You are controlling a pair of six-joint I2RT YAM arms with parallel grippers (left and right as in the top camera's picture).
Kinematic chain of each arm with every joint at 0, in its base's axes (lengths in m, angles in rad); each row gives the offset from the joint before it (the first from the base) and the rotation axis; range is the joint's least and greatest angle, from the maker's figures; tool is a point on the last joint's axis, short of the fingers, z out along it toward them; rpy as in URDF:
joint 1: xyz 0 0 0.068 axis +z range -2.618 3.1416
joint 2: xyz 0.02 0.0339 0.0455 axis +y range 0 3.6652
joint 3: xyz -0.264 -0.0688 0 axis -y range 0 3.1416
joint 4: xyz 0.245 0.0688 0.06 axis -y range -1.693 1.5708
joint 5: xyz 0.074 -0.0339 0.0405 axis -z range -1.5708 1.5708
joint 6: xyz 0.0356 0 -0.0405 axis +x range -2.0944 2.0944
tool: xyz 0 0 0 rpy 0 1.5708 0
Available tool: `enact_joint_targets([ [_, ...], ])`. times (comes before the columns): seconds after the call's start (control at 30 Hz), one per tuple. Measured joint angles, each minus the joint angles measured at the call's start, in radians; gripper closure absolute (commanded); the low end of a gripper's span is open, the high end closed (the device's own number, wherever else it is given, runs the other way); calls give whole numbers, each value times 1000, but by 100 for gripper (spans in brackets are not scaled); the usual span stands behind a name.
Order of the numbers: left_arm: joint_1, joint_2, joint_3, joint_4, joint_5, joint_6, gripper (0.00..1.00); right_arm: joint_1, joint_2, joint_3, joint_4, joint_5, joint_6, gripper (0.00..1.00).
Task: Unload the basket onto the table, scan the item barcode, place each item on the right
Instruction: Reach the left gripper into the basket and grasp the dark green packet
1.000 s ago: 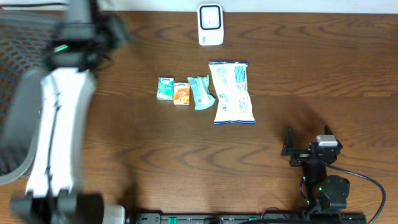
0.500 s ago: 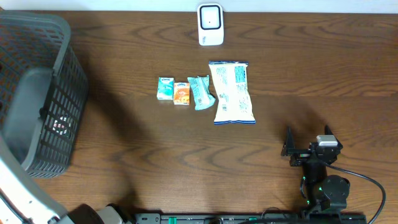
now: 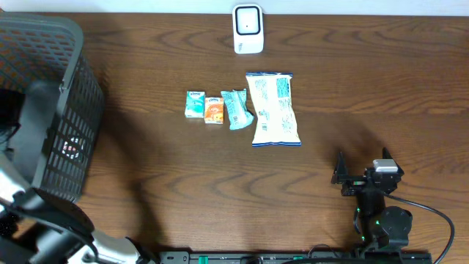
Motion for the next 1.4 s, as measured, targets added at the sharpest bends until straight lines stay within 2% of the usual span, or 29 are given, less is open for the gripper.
enact_joint_targets([
  [0.4, -52, 247, 0, -72, 21, -45, 0, 0, 0, 0, 0, 0, 0, 1],
  [0.6, -53, 306, -8, -85, 21, -52, 0, 0, 0, 0, 0, 0, 0, 1],
  [0.9, -98, 321, -56, -33, 19, -56, 0, 0, 0, 0, 0, 0, 0, 1],
  [1.13, -130, 321, -64, -29, -70, -71, 0, 0, 0, 0, 0, 0, 0, 1],
  [1.4, -130, 321, -122, 6, -98, -103, 0, 0, 0, 0, 0, 0, 0, 1],
])
